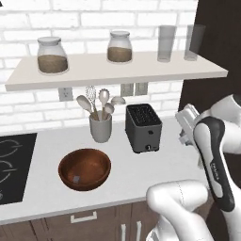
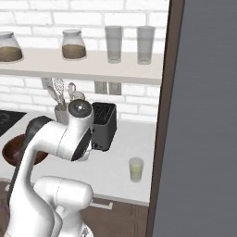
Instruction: Grab a lemon wedge from the fridge and one ice cube from the ice bowl, and put them in the glass of lemonade.
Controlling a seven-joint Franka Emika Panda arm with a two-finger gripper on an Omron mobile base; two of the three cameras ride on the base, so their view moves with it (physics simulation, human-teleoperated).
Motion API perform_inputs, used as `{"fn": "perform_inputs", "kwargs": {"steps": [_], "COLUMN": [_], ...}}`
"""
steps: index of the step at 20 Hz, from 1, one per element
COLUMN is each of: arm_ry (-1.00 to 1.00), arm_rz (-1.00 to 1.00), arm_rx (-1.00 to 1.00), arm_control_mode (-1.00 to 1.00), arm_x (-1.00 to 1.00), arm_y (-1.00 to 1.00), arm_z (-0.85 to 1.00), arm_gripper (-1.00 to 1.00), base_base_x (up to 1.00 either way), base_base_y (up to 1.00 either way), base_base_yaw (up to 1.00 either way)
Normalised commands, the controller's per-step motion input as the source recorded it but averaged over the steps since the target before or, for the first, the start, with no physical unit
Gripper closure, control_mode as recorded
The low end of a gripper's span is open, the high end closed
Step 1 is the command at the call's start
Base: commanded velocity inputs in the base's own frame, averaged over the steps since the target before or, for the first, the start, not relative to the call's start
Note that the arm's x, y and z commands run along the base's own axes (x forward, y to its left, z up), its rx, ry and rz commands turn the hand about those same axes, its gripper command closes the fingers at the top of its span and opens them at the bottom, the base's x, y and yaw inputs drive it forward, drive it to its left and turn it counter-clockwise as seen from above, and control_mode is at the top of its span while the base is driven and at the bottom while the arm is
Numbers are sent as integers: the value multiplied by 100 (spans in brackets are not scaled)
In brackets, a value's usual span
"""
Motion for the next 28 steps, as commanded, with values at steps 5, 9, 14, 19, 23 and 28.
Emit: {"fn": "perform_inputs", "kwargs": {"steps": [5, 9, 14, 19, 23, 28], "arm_ry": [45, 15, 3, 5, 3, 0], "arm_rz": [-27, -34, 1, 8, 5, 11], "arm_rx": [0, 0, -2, -2, 0, -22], "arm_control_mode": [-100, -100, -100, -100, -100, -100], "arm_x": [1, 13, 57, 64, 33, 9], "arm_y": [-100, -60, -43, -72, -46, -9], "arm_z": [-5, -1, -20, -35, -5, -68], "arm_gripper": [100, 100, 100, 100, 100, 100], "base_base_x": [0, 0, 0, 0, 0, 0], "base_base_y": [0, 0, 0, 0, 0, 0], "base_base_yaw": [0, 0, 0, 0, 0, 0]}}
